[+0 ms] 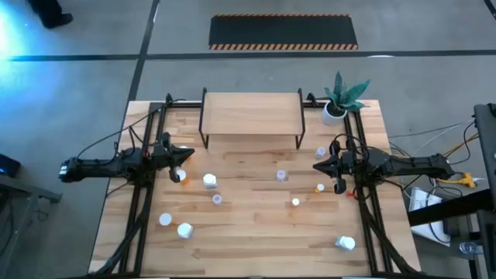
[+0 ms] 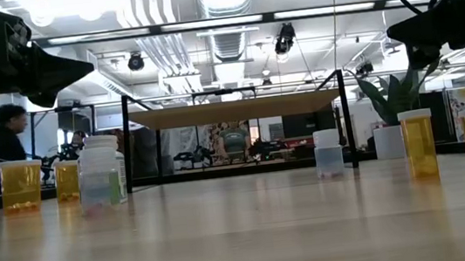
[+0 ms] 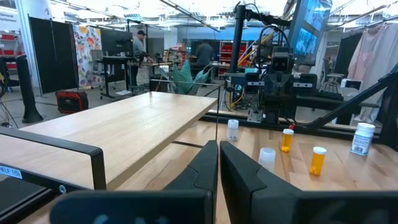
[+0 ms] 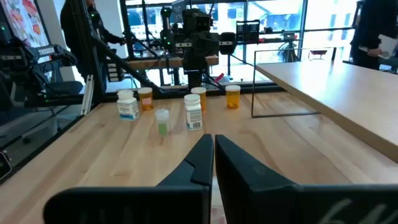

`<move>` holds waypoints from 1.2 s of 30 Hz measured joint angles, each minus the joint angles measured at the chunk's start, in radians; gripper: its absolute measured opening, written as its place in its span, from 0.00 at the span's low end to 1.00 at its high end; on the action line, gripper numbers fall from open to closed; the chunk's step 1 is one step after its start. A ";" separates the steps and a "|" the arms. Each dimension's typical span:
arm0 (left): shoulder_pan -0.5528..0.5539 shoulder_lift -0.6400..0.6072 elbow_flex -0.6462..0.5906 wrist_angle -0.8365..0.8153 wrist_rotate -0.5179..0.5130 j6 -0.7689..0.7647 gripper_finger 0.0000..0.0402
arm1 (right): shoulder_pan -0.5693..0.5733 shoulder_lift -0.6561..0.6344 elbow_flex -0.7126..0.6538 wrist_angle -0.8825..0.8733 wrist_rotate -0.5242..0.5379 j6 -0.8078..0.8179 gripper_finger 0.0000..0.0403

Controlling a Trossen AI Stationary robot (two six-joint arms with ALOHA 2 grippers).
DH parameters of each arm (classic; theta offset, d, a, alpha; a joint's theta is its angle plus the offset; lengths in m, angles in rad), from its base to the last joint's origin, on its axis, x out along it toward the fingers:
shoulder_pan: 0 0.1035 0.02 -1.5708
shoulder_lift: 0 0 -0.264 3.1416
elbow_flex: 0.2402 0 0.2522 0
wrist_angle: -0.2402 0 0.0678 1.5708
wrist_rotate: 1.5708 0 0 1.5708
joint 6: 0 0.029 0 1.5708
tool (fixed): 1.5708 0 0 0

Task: Pick and place medicine bottles onto shelf by color

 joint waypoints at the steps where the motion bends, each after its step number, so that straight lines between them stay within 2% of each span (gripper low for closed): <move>1: 0.000 0.000 0.000 0.000 0.000 0.000 0.00 | 0.000 0.000 0.000 0.000 0.000 0.000 0.02; 27: 0.000 0.000 0.000 0.000 0.000 0.000 0.00 | 0.000 0.000 0.000 0.000 0.000 0.000 0.02; 36: 0.000 0.000 0.000 0.000 0.000 0.000 0.00 | 0.000 0.000 0.000 0.000 0.000 -0.059 0.02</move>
